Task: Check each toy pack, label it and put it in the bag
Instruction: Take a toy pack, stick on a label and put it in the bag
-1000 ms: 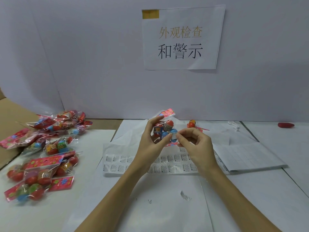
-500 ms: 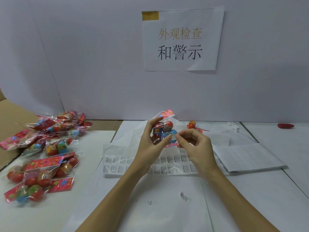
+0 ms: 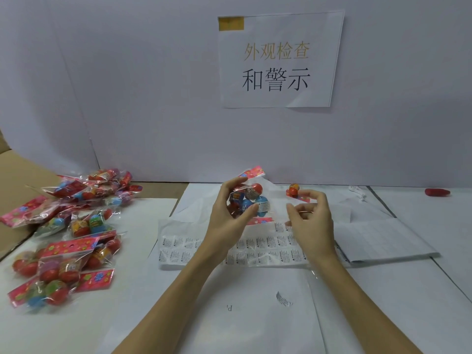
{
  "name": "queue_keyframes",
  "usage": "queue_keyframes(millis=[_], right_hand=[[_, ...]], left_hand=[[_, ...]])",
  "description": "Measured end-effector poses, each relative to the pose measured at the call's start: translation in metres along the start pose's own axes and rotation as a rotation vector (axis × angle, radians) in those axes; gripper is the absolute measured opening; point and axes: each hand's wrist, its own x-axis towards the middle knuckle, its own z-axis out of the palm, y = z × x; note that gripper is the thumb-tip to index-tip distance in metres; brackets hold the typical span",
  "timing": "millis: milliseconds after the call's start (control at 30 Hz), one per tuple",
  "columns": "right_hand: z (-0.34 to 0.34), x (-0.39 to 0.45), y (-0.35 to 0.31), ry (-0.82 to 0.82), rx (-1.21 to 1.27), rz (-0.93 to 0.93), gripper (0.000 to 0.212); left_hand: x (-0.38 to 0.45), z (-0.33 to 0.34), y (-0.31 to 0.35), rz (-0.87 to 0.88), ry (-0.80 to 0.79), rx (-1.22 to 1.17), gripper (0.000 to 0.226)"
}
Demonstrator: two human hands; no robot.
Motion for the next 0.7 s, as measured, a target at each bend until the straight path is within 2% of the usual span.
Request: queue_keyframes(millis=[67, 200, 300, 433, 567, 700], right_hand=[[-0.005, 0.005, -0.001, -0.065, 0.053, 0.033, 0.024], [0.004, -0.003, -0.006, -0.351, 0.144, 0.082, 0.038], [0.009, -0.006, -0.005, -0.345, 0.149, 0.06, 0.032], [0.003, -0.003, -0.006, -0.401, 0.402, 0.228, 0.02], [0.003, -0.005, -0.007, -0.386, 0.189, 0.084, 0.026], [0.002, -0.005, -0.012, -0.35, 0.188, 0.07, 0.025]], left_hand=[[0.001, -0.004, 0.001, -0.016, 0.002, -0.038, 0.063], [-0.001, -0.002, 0.001, -0.018, -0.043, -0.06, 0.06], [-0.002, 0.0, 0.002, -0.004, -0.072, -0.069, 0.058], [-0.002, -0.001, 0.003, -0.011, -0.102, -0.088, 0.06], [-0.001, 0.0, 0.005, -0.005, -0.081, -0.121, 0.066], [0.003, -0.001, 0.005, -0.089, 0.002, -0.241, 0.078]])
